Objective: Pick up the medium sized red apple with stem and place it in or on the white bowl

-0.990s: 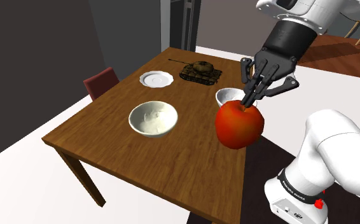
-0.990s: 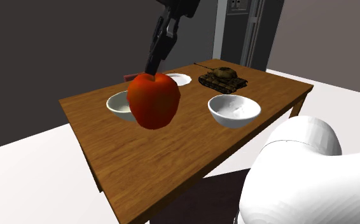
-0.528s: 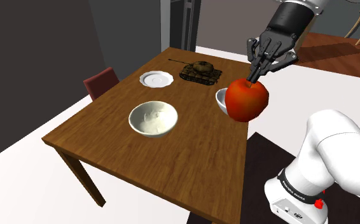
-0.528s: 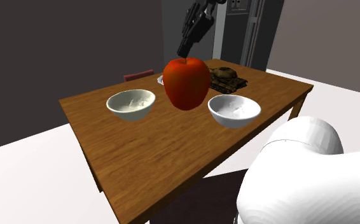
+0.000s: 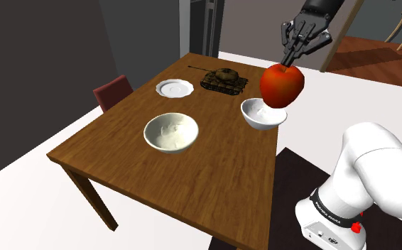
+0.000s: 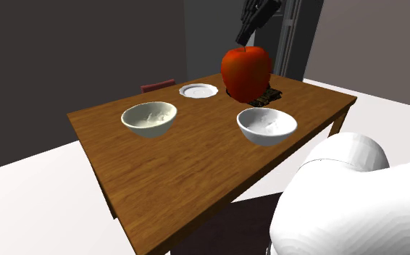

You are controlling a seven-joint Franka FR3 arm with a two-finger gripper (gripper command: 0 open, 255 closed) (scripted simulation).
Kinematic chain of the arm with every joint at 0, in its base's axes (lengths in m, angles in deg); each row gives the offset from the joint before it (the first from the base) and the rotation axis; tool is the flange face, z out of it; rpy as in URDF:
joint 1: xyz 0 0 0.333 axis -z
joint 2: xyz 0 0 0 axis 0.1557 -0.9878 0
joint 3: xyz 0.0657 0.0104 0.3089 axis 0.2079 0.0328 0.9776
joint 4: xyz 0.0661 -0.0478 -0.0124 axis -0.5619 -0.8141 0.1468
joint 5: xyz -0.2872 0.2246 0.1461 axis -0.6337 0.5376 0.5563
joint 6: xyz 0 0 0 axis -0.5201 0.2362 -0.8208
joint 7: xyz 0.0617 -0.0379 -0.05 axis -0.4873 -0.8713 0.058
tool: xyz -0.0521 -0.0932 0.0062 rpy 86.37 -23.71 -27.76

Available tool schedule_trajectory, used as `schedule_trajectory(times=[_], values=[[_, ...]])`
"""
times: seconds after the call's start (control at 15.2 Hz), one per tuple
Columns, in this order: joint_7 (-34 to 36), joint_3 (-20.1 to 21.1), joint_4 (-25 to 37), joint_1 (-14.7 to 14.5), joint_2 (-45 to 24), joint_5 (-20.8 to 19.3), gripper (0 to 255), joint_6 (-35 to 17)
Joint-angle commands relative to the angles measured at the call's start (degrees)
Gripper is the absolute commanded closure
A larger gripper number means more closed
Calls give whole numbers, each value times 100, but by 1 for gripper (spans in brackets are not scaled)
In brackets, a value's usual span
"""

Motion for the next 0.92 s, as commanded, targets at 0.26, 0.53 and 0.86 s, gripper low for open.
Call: schedule_trajectory(times=[0.26, 0.53, 0.86], values=[[-717, -883, 1103, -232, -610, -332, 255, 474], [-1207, -1531, 1955, -524, -1092, -453, 255, 792], [-1571, -2044, 2390, -759, -1374, -537, 255, 887]])
